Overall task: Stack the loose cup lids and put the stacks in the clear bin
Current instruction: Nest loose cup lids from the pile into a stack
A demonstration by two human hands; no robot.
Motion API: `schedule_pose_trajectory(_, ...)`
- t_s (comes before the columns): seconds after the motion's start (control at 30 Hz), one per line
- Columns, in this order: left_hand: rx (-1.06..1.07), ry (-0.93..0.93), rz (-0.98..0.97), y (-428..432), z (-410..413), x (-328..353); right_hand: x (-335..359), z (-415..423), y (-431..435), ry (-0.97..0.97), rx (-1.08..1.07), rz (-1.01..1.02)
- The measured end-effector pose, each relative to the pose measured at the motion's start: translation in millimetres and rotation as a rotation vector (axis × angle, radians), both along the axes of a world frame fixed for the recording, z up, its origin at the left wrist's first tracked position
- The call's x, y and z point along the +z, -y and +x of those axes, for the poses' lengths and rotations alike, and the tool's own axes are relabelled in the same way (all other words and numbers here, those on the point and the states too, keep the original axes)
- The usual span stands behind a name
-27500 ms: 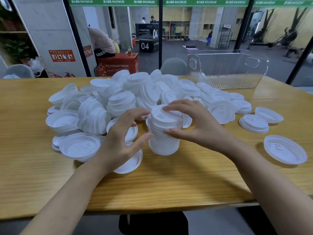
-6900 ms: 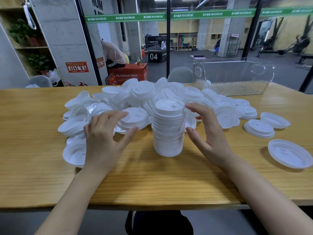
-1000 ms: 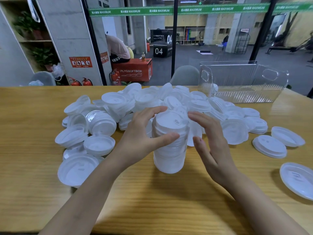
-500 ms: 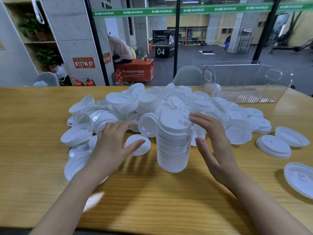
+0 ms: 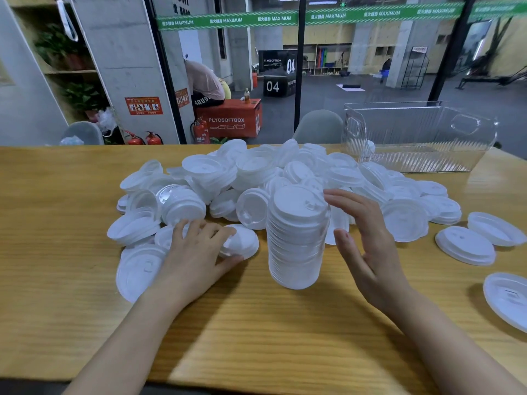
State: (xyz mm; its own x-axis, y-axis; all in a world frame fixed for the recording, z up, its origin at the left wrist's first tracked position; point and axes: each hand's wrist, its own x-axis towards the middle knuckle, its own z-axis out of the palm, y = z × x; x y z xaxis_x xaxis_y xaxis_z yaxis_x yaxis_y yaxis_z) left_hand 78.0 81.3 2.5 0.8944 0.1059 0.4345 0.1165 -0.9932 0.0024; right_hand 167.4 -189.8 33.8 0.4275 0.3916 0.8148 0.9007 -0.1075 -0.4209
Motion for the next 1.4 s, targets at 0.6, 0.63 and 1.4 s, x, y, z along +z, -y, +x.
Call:
schedule_pose_trajectory(0.6,-0.22,0.424,-0.659,43.9,-7.9,77.9,-1.1,1.2,0.5,-0.008,-0.02,0.009)
schedule_pose_trajectory(0.63,-0.277,0.4,-0.744,51.3,-7.3,82.4,-1.2,1.2,0.6,-0.007,-0.022,0.012)
schedule_pose_trajectory(1.4,-0.39,0.203,-0.637,79.2,-3.7,85.2,0.7,0.9,1.6,0.018,-0.04,-0.024)
